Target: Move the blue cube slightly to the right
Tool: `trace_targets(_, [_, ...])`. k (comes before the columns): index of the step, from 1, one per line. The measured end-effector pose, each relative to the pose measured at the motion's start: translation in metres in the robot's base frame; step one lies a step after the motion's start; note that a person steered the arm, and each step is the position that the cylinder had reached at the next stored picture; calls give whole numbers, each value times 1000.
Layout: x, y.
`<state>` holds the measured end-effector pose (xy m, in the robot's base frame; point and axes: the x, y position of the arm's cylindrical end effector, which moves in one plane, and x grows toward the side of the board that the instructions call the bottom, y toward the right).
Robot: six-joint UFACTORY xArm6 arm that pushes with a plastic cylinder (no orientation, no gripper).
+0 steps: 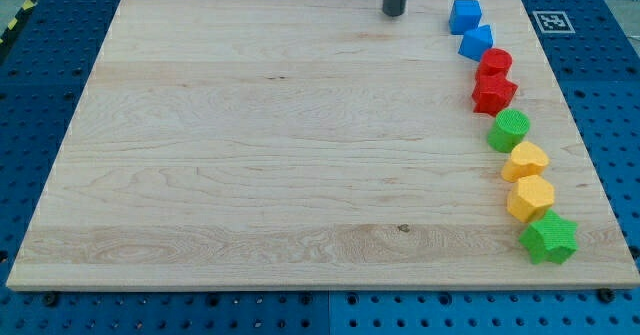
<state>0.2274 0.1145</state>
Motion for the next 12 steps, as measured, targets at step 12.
trace_targets(12, [24, 55])
